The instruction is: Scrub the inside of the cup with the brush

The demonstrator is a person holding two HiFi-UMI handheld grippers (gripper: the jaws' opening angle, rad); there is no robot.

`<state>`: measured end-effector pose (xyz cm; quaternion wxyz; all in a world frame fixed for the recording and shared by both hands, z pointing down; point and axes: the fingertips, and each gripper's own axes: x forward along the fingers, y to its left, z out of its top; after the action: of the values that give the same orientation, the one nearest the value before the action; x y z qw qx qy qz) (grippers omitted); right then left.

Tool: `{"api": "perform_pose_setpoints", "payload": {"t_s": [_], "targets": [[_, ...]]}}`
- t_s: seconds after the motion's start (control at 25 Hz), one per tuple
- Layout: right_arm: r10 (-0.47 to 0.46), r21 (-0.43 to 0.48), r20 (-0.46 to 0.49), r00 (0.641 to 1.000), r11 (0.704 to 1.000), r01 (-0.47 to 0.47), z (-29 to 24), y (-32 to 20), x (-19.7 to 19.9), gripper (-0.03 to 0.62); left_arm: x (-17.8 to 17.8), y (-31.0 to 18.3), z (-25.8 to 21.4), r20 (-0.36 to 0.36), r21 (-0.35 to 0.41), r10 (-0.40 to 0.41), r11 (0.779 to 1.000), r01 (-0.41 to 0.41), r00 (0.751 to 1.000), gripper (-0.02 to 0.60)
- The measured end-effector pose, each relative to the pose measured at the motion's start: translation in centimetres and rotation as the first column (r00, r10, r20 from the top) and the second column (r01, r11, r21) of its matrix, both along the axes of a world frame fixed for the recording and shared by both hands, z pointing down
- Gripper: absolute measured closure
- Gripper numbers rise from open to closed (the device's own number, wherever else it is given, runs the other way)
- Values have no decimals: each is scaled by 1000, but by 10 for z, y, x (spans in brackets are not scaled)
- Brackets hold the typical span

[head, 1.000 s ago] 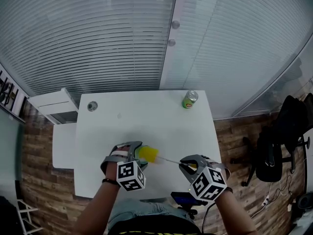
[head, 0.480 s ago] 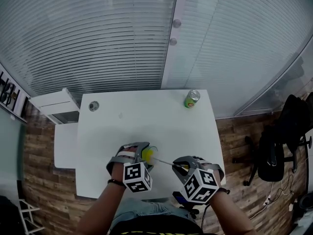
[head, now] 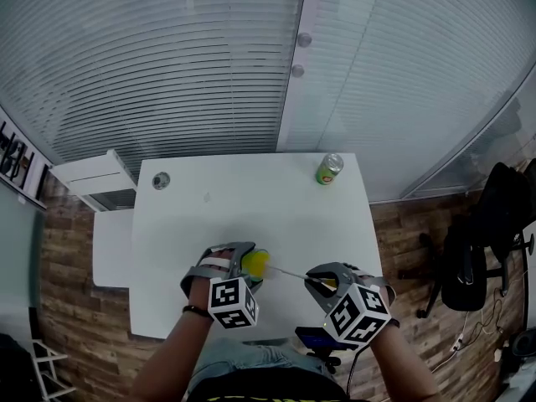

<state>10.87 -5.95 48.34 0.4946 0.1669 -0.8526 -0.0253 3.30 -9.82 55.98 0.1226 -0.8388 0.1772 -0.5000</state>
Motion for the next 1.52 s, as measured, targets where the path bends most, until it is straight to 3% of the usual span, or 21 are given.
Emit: {"api": "perform_pose_setpoints", "payload": {"t_s": [0.28, 0.84, 1.2, 1.52], "targets": [[-8, -19, -11, 1000, 1000, 8, 10, -3, -3, 559, 16, 7, -7, -31, 17, 35, 999, -35, 999, 187], [5, -2, 9, 1000, 1000, -5, -2, -3, 9, 559, 4, -1, -10, -46, 21, -5, 1000, 6, 999, 188], [9, -38, 37, 999, 999, -8, 6, -3, 5, 559, 16, 8, -20, -69, 54, 44, 998, -40, 997, 187], [-35, -23, 36, 999, 999, 36, -1, 3, 9, 559, 0, -1, -20, -69, 64, 11, 998, -7, 998, 187]]}}
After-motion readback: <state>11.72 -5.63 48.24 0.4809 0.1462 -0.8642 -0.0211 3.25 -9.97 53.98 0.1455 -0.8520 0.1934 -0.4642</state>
